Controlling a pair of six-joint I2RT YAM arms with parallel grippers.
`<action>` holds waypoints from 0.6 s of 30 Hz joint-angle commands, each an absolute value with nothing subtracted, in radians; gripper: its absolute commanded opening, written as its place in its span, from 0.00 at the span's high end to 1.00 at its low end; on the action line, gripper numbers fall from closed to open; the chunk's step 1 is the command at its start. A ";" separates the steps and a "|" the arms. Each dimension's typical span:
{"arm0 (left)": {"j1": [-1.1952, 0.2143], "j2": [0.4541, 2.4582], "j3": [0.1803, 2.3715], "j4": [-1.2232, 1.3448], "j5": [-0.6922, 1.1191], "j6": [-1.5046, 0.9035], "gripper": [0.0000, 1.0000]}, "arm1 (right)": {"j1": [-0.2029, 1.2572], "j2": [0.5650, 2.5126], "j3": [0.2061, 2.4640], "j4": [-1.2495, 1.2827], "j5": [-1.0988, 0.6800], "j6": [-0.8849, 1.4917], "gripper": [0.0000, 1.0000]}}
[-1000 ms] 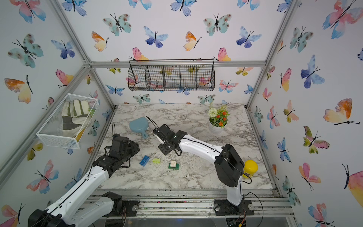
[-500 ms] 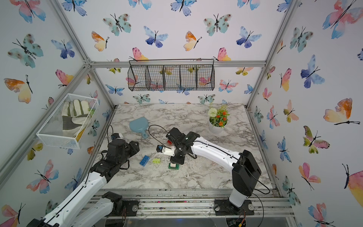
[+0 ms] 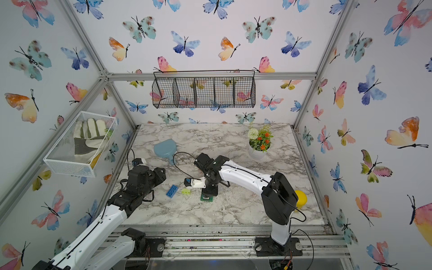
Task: Assemble the number 1 with lego
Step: Assemble the lego brick with the lego brick.
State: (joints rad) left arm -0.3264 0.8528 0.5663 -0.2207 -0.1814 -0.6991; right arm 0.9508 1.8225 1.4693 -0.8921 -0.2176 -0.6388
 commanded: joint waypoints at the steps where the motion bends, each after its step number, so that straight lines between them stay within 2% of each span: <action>1: -0.319 0.861 0.558 -0.209 -0.185 -0.693 0.39 | 0.957 1.842 1.492 -0.882 -0.196 -0.629 0.97; 18: -0.316 0.886 0.561 -0.196 -0.184 -0.682 0.39 | 0.959 1.898 1.500 -0.868 -0.152 -0.630 0.97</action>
State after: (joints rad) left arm -0.3260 0.8803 0.5663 -0.2161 -0.1814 -0.6983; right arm 0.9508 1.8755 1.4757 -0.8734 -0.1623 -0.6369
